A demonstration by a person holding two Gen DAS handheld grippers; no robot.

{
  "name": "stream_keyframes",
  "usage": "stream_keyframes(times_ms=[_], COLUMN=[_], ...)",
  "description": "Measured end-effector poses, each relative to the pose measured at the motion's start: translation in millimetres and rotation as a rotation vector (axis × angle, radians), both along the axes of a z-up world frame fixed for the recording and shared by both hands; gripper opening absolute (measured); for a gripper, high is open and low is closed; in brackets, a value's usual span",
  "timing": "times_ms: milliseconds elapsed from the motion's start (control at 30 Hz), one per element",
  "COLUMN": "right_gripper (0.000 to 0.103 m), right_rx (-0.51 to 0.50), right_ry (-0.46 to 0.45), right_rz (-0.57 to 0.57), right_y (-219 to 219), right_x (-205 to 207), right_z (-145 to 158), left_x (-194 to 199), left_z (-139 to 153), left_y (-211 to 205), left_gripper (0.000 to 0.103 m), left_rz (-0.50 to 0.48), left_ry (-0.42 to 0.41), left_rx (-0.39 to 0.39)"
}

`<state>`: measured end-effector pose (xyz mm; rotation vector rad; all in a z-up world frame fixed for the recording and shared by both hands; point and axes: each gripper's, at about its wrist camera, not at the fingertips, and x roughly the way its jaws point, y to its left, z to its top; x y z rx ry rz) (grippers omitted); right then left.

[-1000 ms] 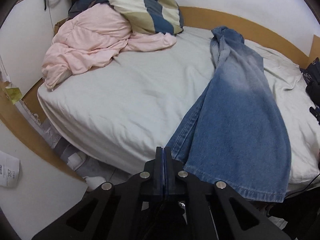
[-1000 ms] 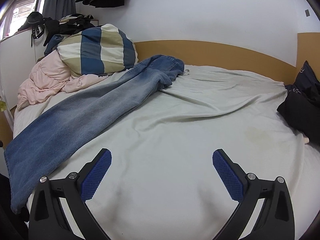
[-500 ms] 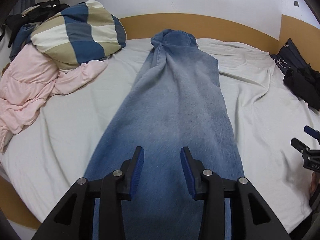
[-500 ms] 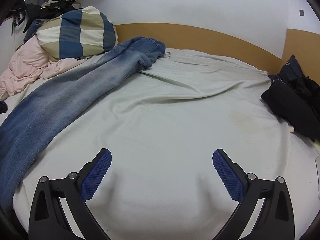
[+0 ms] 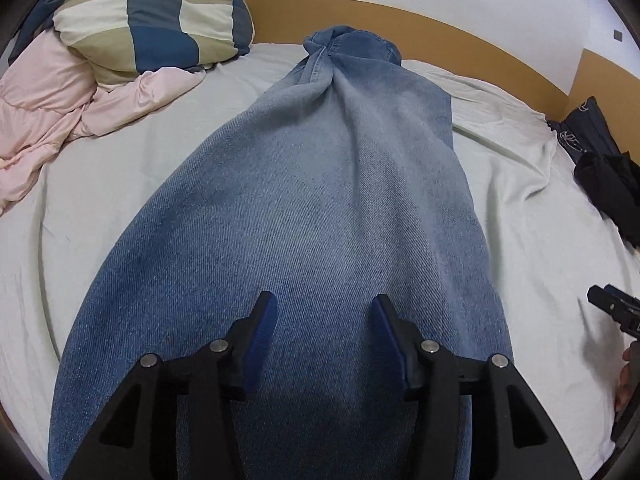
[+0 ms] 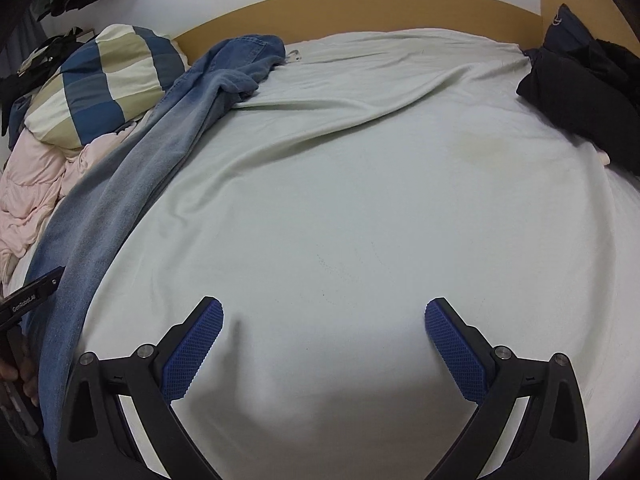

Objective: Fold clothes

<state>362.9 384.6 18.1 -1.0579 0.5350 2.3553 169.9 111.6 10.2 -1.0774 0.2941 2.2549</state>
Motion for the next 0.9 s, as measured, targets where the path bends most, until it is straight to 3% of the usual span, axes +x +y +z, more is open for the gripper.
stream_keyframes(times_ms=[100,333,600,633,733,900], right_gripper=[0.103,0.103,0.103,0.103,0.103,0.103], right_rx=[0.022,0.074,0.085,0.085,0.087,0.087], right_ry=[-0.023,-0.096,-0.114,-0.115,-0.119,-0.12], right_rz=[0.004,0.005,0.006,0.006,0.006,-0.002], right_y=[-3.8,-8.9,-11.1,-11.1,-10.9,-10.4], right_x=[-3.7,-13.3,-15.2,-15.3,-16.2,-17.8], right_z=[-0.6,-5.6,-6.7,-6.6,-6.4,-5.6], left_x=[10.9,16.0,28.9,27.0,17.3,-4.3], left_z=[-0.3,0.1,0.8,2.1,8.2,17.2], left_y=[0.3,-8.2,-10.6,-8.0,1.7,23.9], left_gripper=[0.055,0.059,0.065,0.066,0.084,0.087], left_rz=[-0.003,-0.006,0.024,0.034,0.074,0.103], left_ry=[0.032,0.027,0.076,0.075,0.071,0.089], left_rx=[-0.037,-0.033,-0.063,-0.08,-0.106,-0.058])
